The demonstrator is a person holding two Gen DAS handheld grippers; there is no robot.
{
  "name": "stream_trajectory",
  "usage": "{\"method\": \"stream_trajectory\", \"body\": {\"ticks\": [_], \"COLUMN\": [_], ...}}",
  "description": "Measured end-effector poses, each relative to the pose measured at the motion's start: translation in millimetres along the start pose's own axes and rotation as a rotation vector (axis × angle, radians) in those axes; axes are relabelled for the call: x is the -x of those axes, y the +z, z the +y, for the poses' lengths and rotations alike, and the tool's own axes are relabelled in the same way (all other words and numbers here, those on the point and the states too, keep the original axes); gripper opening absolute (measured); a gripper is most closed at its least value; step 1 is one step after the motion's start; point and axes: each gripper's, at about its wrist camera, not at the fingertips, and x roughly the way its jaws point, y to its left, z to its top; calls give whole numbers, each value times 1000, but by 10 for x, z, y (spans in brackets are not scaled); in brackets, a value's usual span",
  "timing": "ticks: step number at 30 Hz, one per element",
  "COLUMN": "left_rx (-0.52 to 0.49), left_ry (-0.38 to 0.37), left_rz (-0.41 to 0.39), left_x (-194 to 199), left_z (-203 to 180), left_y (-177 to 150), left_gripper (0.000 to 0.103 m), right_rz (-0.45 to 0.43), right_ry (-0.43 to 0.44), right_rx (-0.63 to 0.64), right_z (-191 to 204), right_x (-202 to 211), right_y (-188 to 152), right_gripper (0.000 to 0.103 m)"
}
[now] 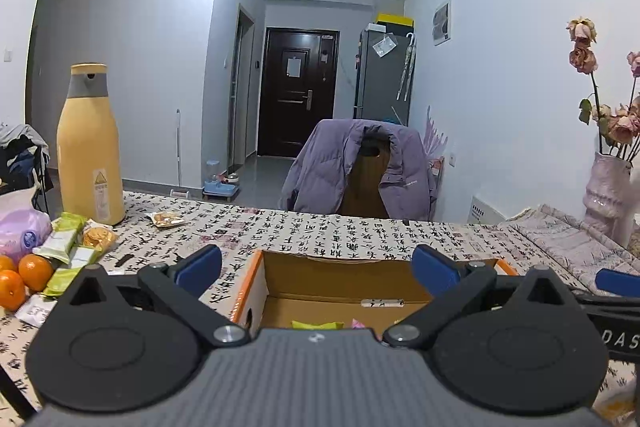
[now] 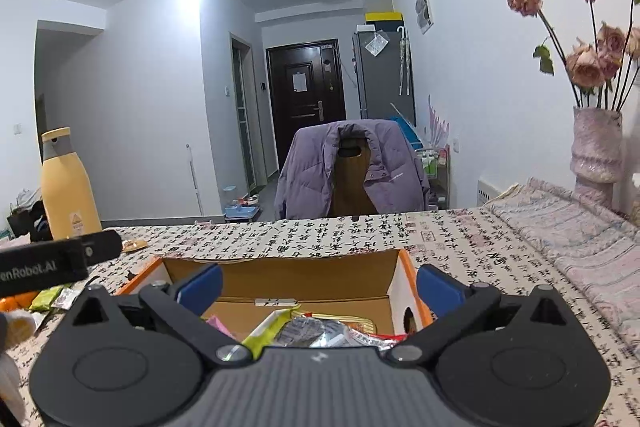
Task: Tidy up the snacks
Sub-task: 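Lower both packets into the box and open both grippers, then withdraw both grippers from the box toward the cracker packets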
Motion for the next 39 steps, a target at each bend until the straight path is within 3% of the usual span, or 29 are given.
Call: {"method": "stream_trajectory", "body": {"ticks": [21, 29, 39], "left_rx": [-49, -28, 20], "left_ry": [-2, 5, -57], "left_rz": [79, 121, 143], "left_x": [672, 664, 636], "left_z": [398, 644, 712], "left_y": [-724, -934, -1034], "left_gripper": [103, 103, 103], "right_rz": [120, 162, 217], "right_ry": [-5, -12, -28], "right_rx": [5, 30, 65], "right_z": [94, 192, 226], "right_x": [652, 755, 677], "right_y": [-693, -922, -1007], "right_gripper": [103, 103, 103]}}
